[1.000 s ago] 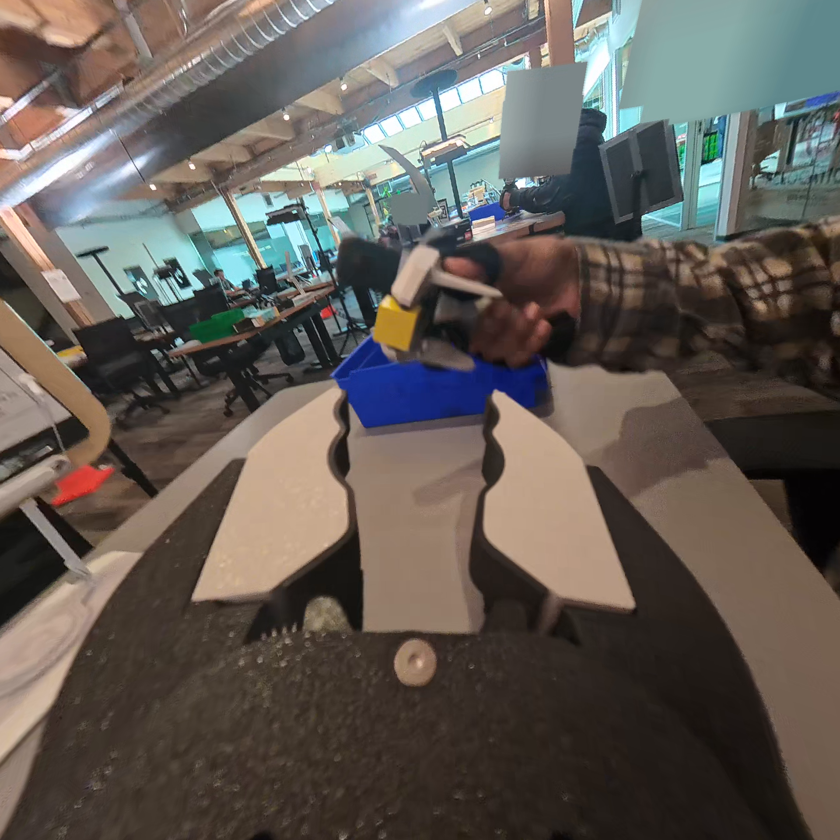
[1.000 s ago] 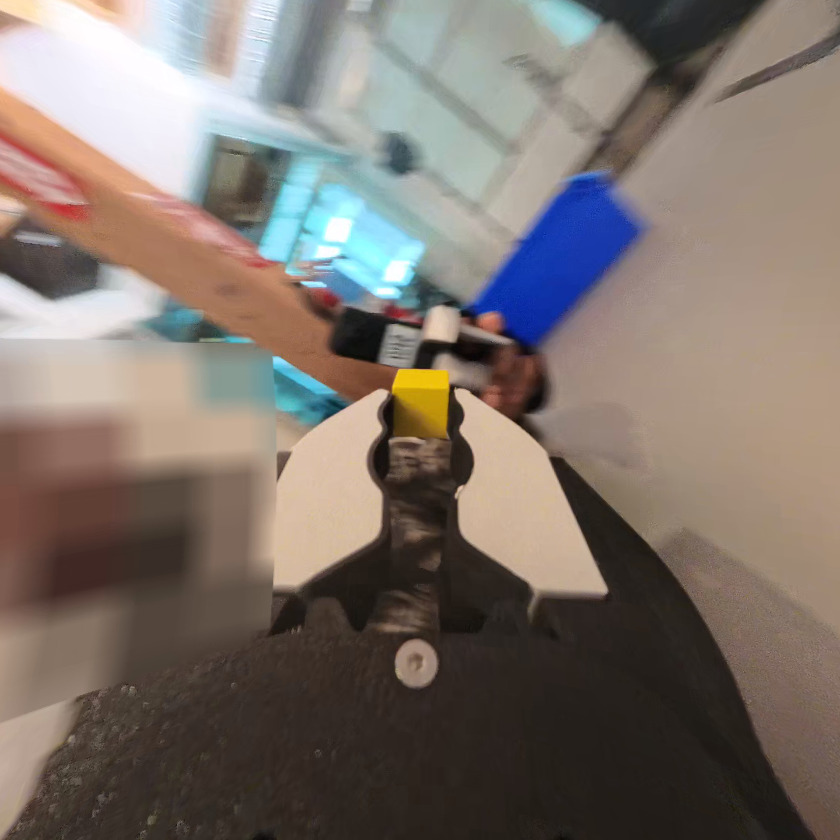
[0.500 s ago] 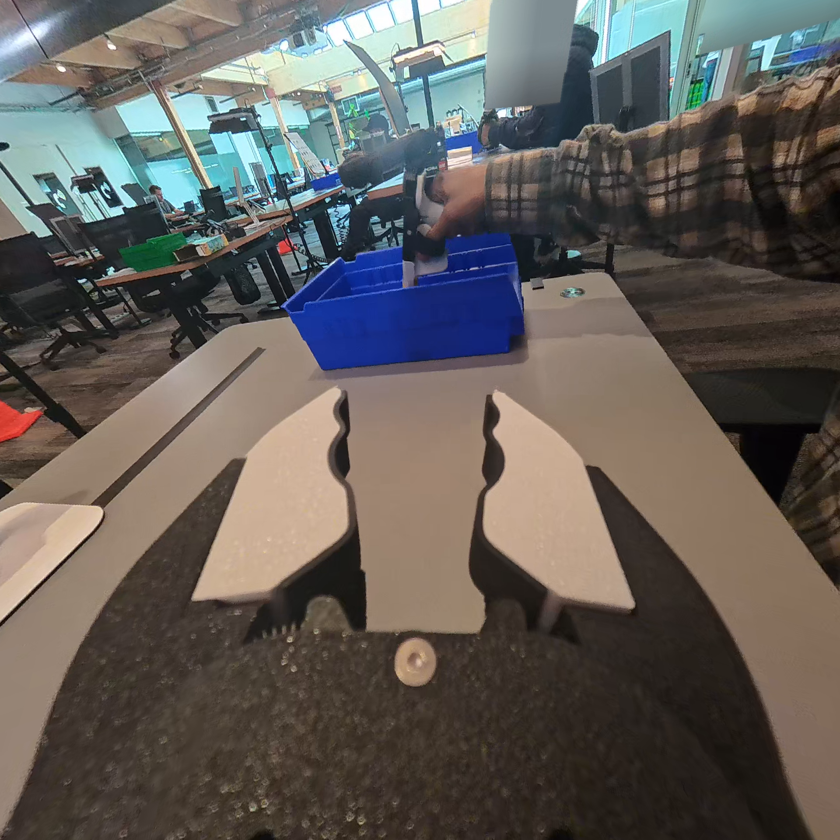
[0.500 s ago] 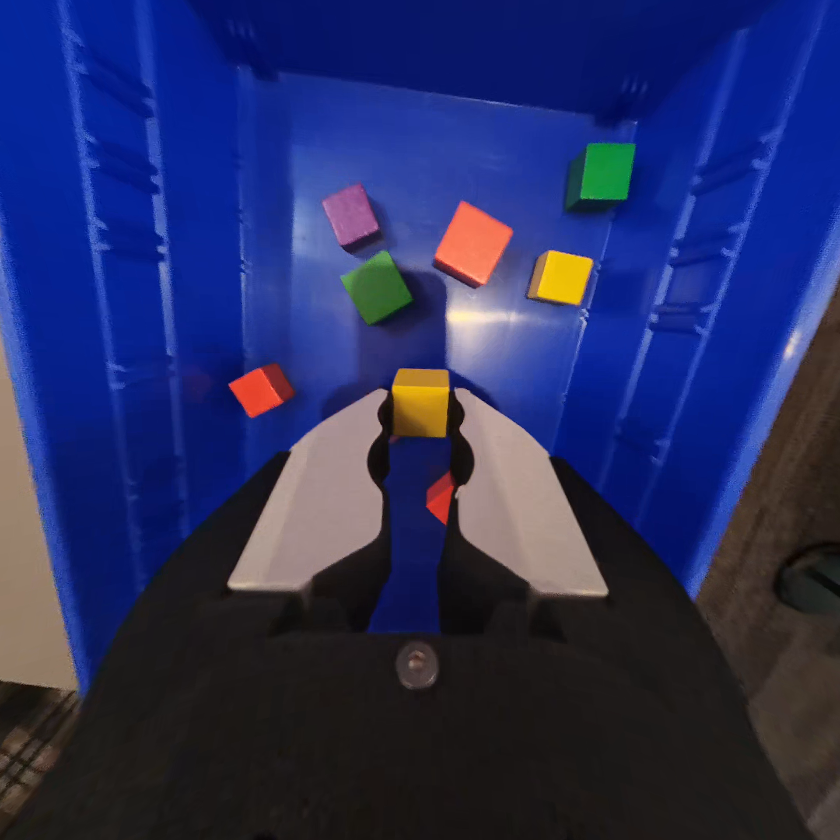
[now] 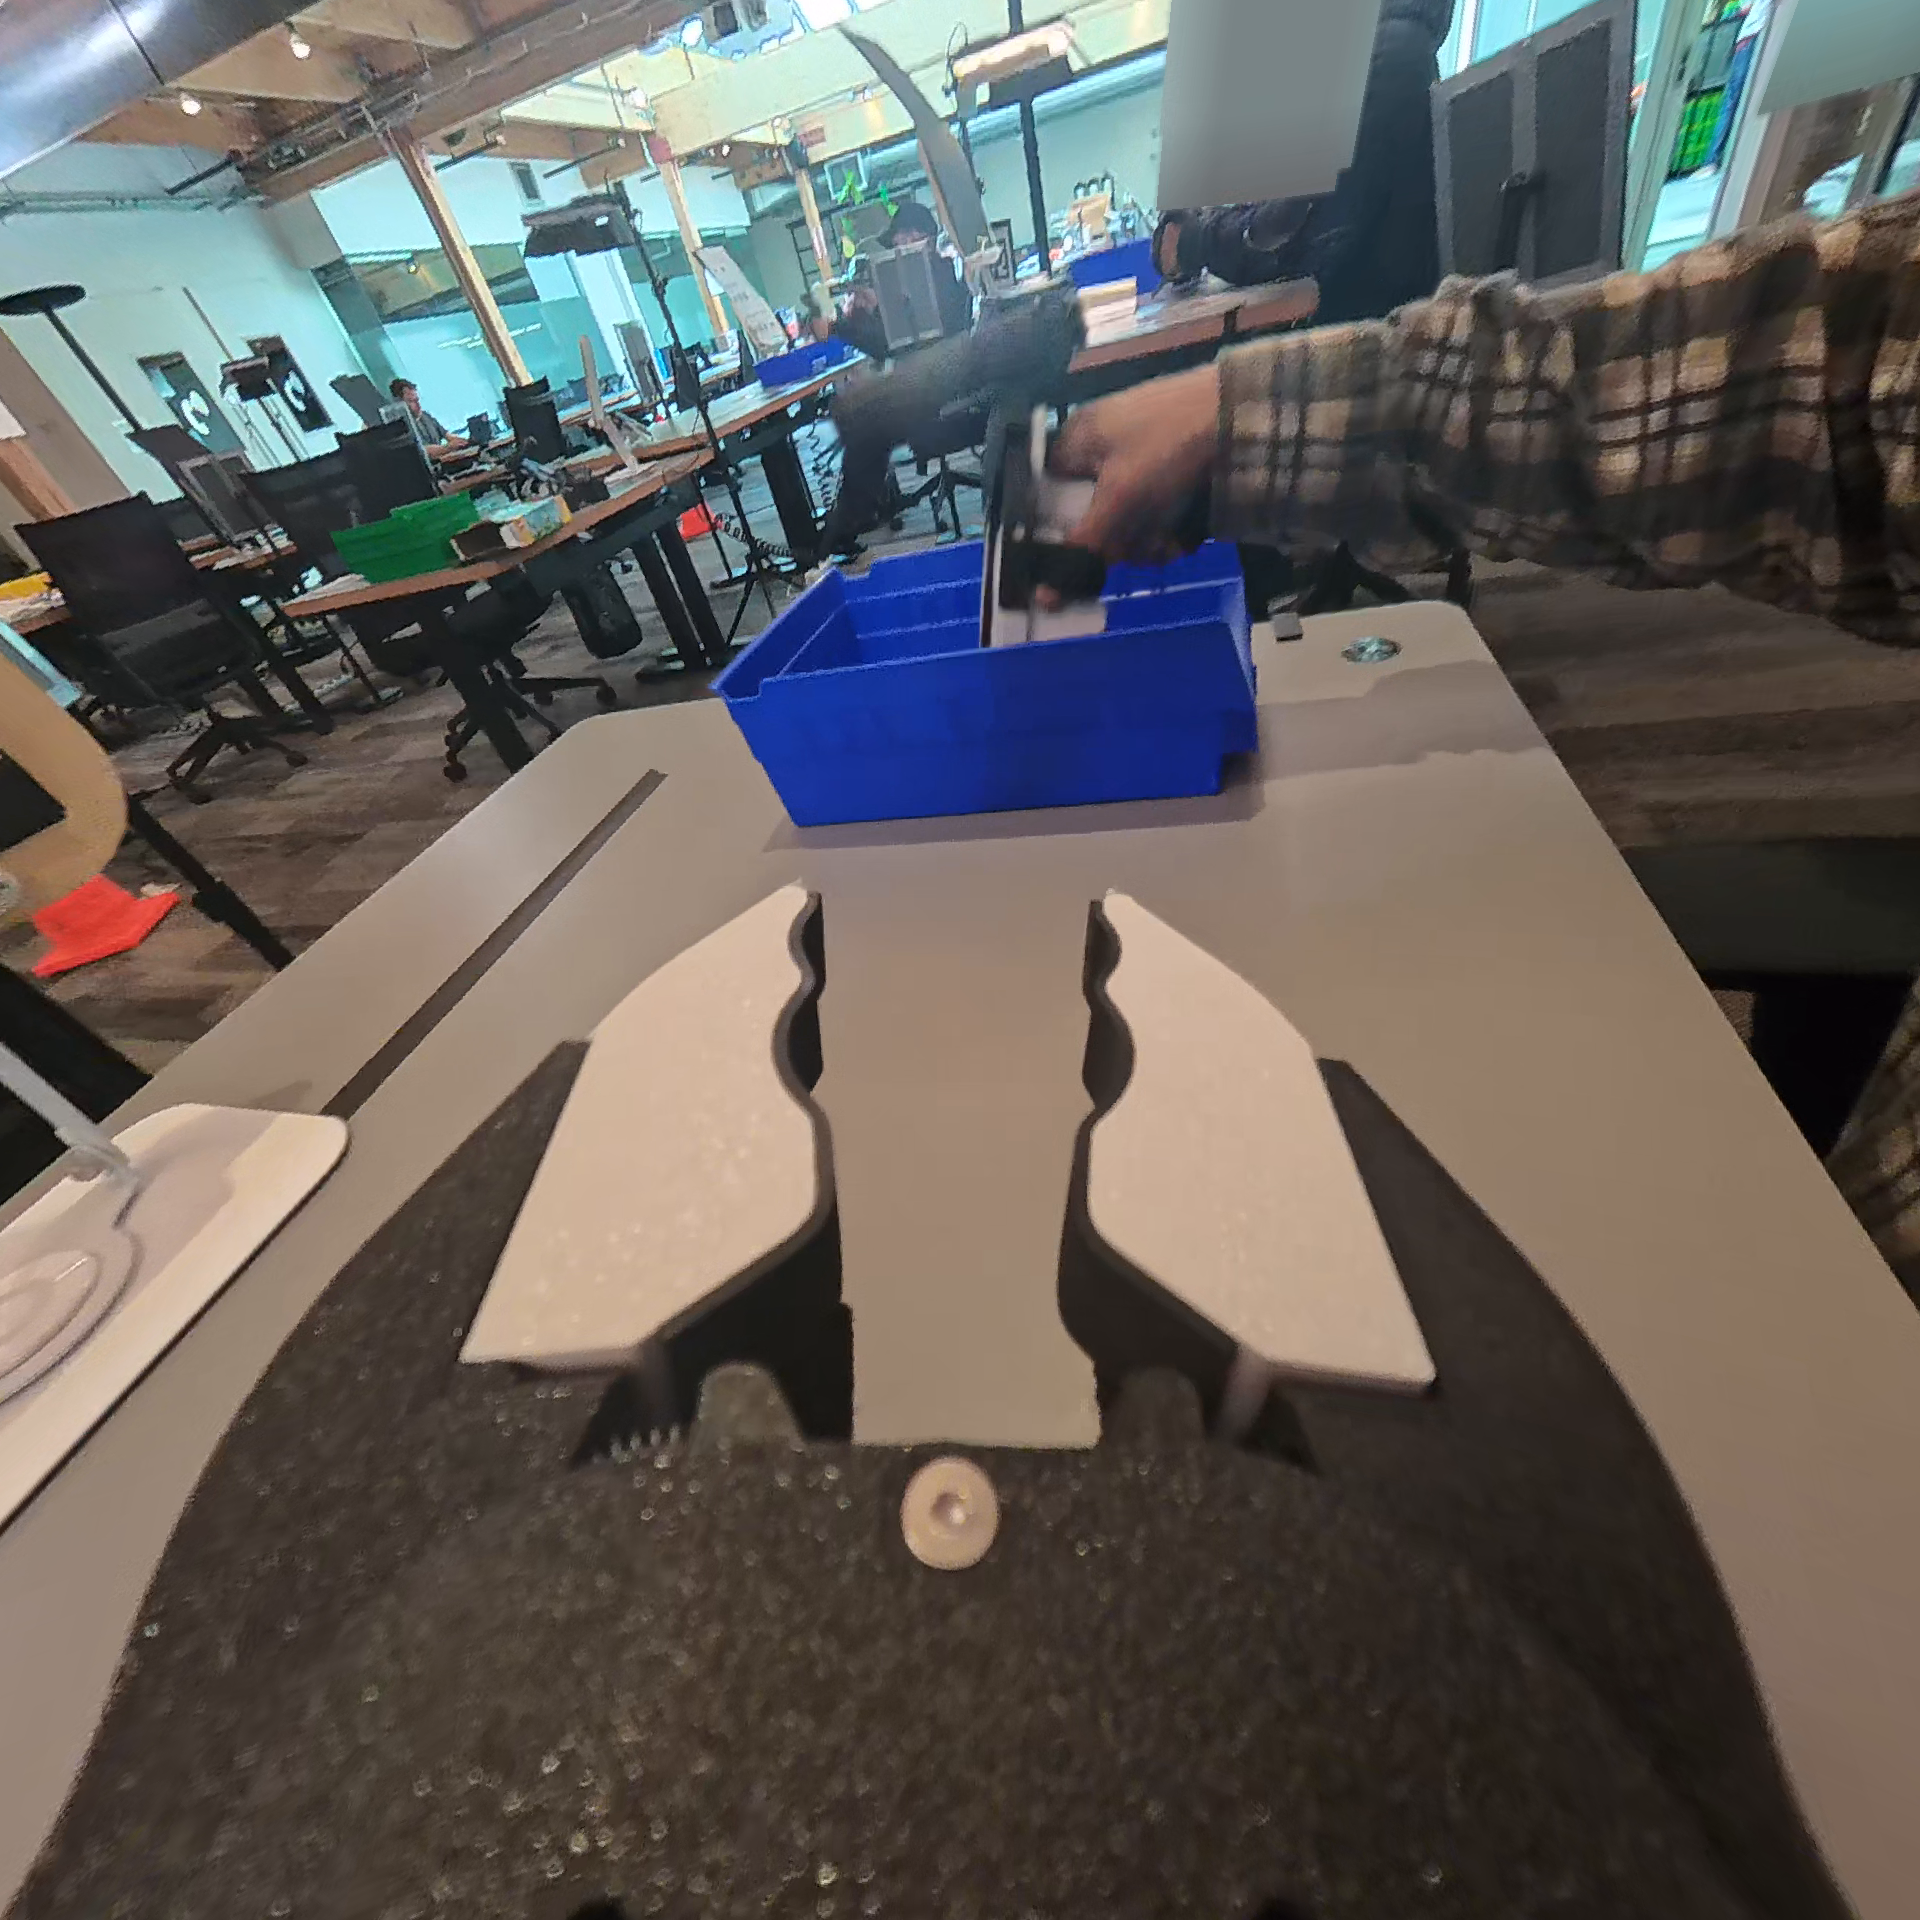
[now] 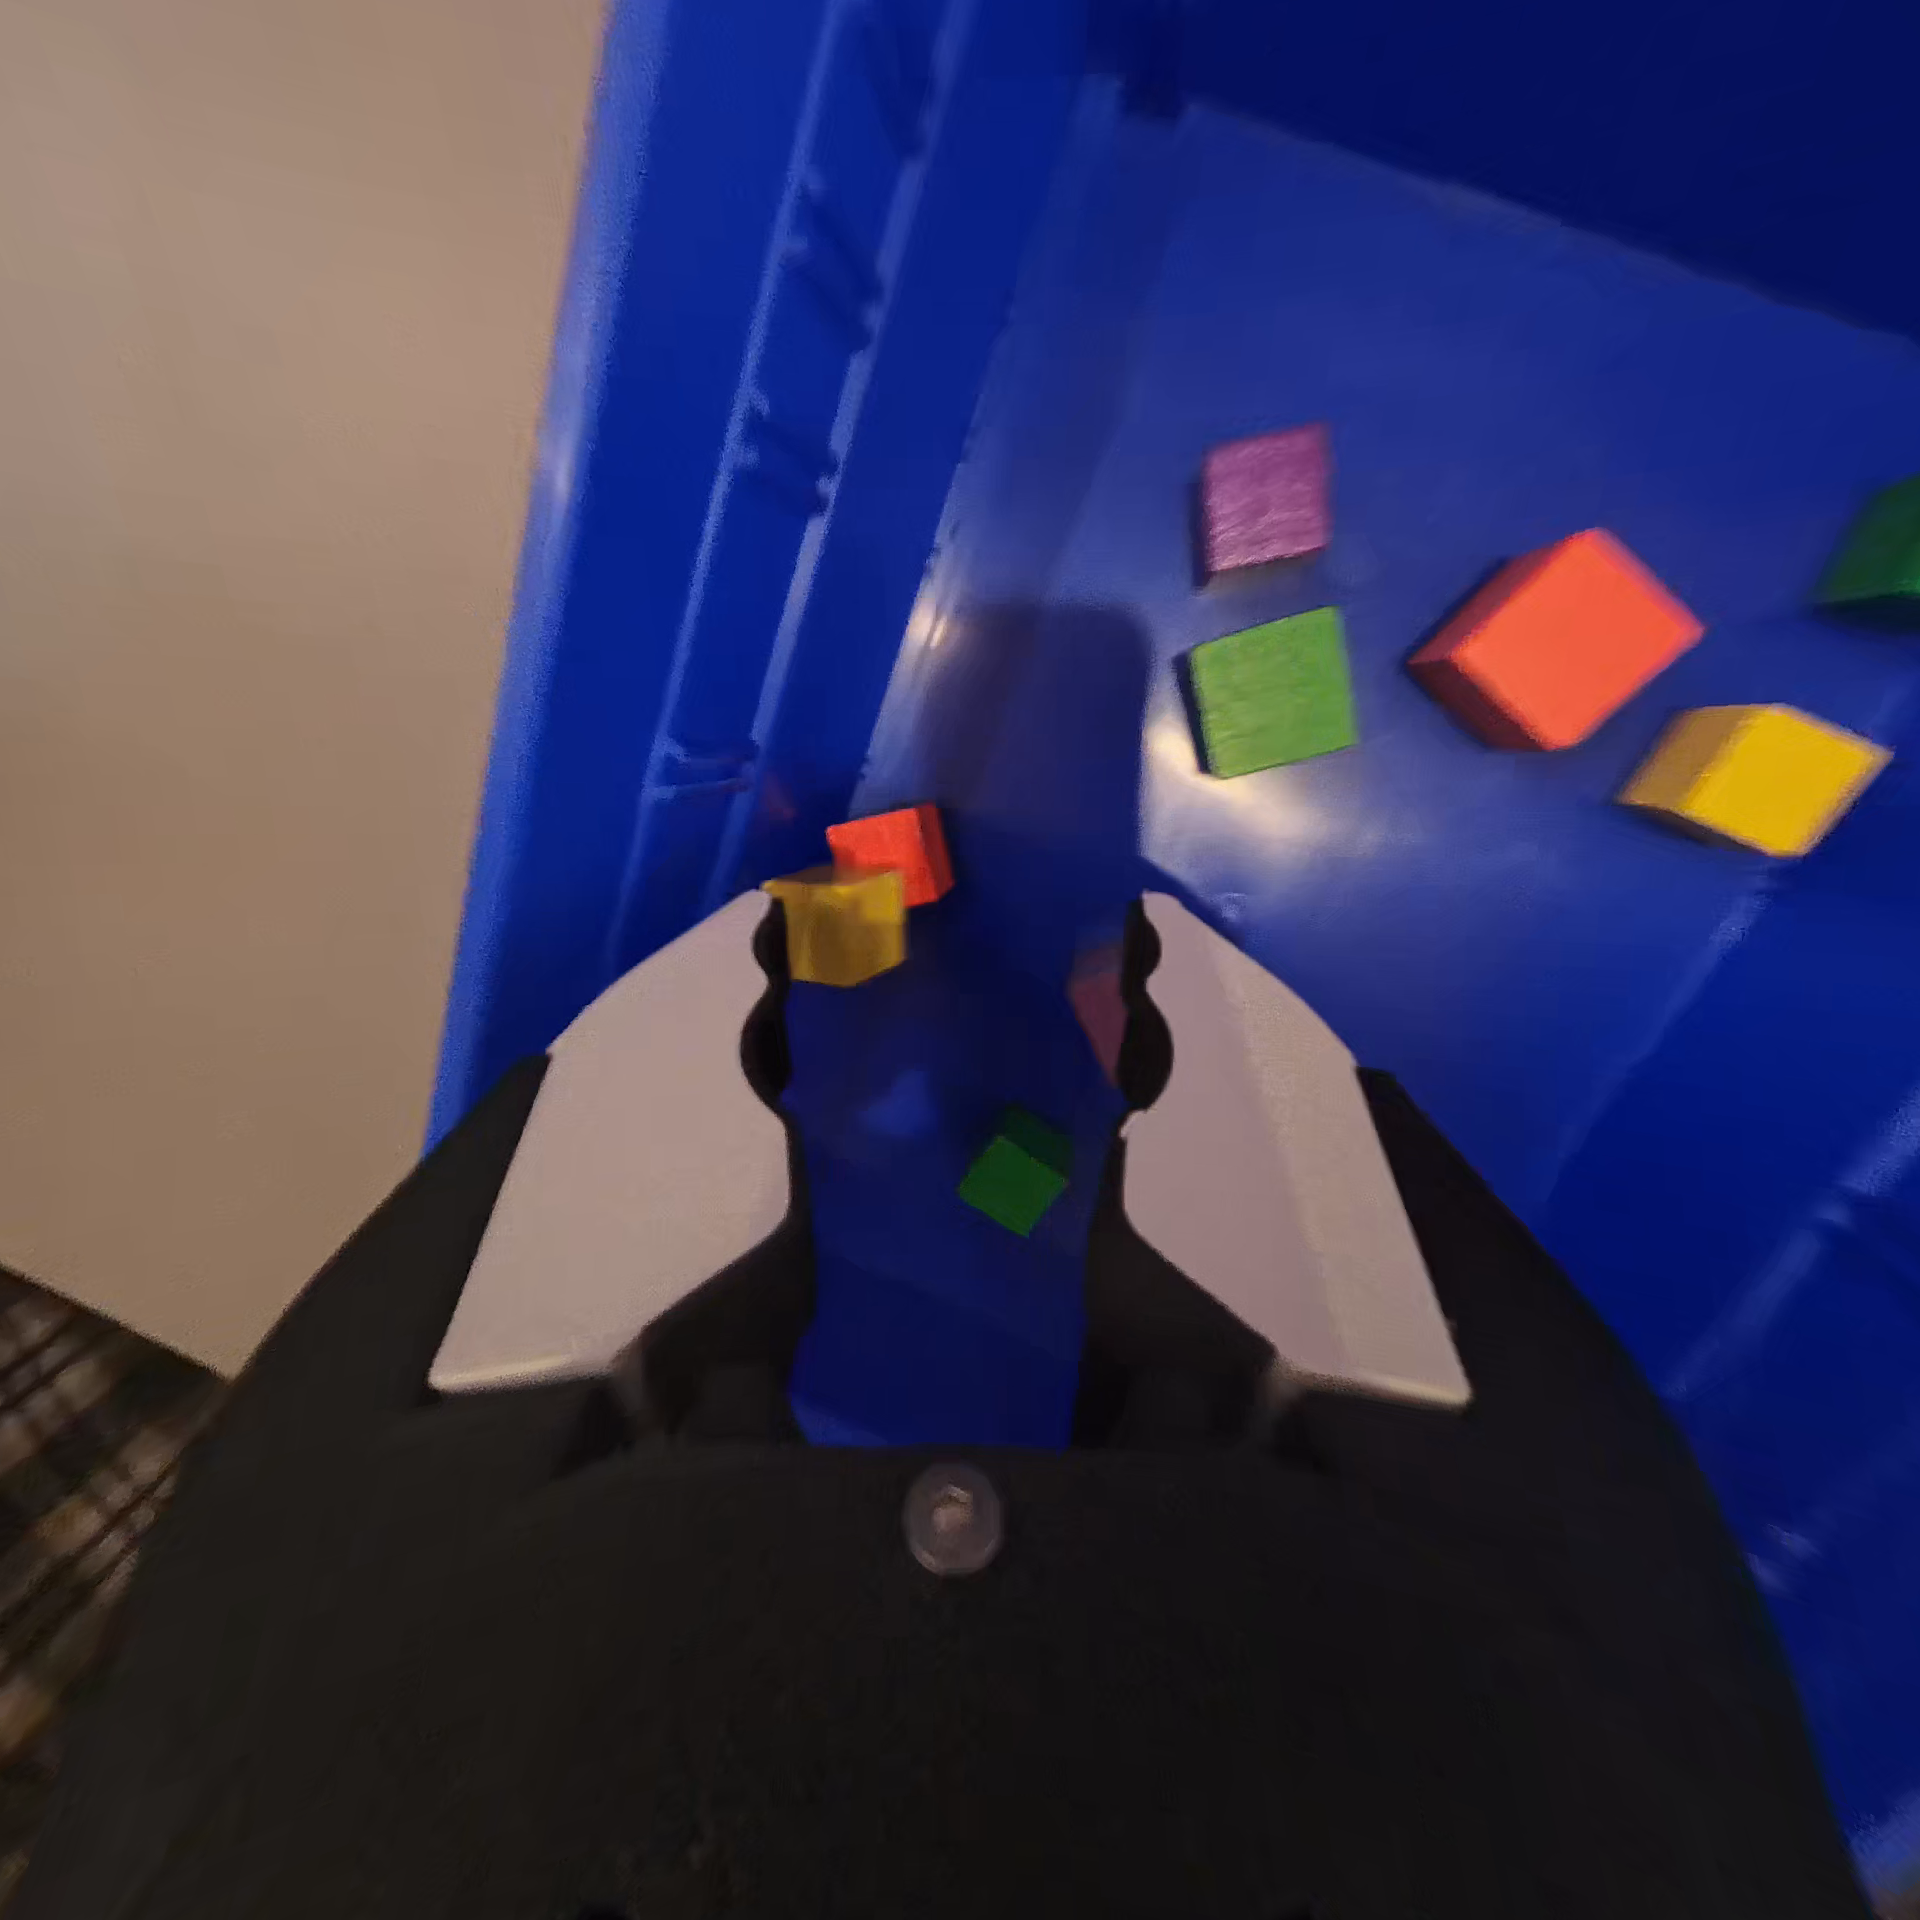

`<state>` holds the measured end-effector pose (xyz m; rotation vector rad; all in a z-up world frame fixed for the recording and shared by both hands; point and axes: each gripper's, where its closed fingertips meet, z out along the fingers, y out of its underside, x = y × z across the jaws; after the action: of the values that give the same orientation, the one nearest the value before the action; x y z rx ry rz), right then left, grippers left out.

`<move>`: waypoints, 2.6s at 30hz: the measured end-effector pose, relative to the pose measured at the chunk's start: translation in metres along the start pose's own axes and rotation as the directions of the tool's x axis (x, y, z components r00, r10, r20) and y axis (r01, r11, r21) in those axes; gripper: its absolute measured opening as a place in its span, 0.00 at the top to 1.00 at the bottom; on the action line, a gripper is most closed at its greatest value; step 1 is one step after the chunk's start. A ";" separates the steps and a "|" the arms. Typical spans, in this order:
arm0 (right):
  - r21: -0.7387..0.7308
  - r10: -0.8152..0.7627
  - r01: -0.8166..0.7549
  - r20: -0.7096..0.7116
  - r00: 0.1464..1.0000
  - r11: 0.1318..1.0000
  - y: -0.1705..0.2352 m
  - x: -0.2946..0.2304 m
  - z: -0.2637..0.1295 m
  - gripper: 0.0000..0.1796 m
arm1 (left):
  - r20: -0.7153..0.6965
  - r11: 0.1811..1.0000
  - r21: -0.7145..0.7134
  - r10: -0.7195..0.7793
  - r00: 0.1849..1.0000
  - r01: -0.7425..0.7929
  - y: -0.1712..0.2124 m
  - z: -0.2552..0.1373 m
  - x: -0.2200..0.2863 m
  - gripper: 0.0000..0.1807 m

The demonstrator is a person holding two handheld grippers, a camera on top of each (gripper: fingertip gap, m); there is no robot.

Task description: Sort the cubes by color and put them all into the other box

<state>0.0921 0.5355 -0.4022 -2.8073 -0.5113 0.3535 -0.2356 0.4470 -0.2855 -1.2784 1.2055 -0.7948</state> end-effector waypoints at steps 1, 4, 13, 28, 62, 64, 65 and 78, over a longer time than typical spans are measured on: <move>0.059 -0.003 0.004 -0.015 1.000 0.998 -0.008 0.002 -0.016 0.66 | 0.010 1.000 -0.016 0.005 1.000 -0.005 0.000 -0.002 -0.002 0.74; 0.279 0.005 -0.012 0.026 1.000 0.960 -0.031 -0.007 -0.086 0.72 | 0.045 0.997 -0.073 0.016 0.999 -0.013 0.002 -0.010 -0.012 0.74; 0.618 -0.129 0.077 0.040 0.991 0.783 -0.024 -0.079 -0.198 0.67 | 0.165 0.987 -0.158 0.013 0.986 0.014 0.006 -0.047 -0.038 0.73; 0.754 -0.498 0.152 0.255 0.829 0.639 -0.040 -0.287 -0.022 0.68 | 0.597 0.847 -0.520 0.266 0.757 0.112 0.017 -0.281 -0.146 0.70; 0.795 -0.543 0.114 0.293 0.787 0.596 -0.072 -0.337 0.028 0.69 | 0.854 0.269 -0.518 0.106 0.510 0.812 0.259 -0.502 -0.243 0.79; 0.802 -0.549 0.101 0.304 0.779 0.588 -0.073 -0.340 0.023 0.69 | 0.841 0.300 -0.526 0.045 0.539 0.796 0.256 -0.491 -0.240 0.80; 0.805 -0.552 0.096 0.309 0.774 0.585 -0.074 -0.342 0.021 0.69 | 0.827 0.322 -0.530 -0.007 0.562 0.785 0.252 -0.482 -0.235 0.81; 0.822 -0.593 0.086 0.330 0.735 0.563 -0.082 -0.362 0.012 0.69 | 0.902 0.390 -0.270 -0.217 0.373 0.880 0.236 -0.463 -0.222 0.60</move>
<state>-0.2657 0.4769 -0.3201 -1.6425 -0.8092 1.0693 -0.7721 0.5722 -0.4101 -2.5716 0.1798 -0.0807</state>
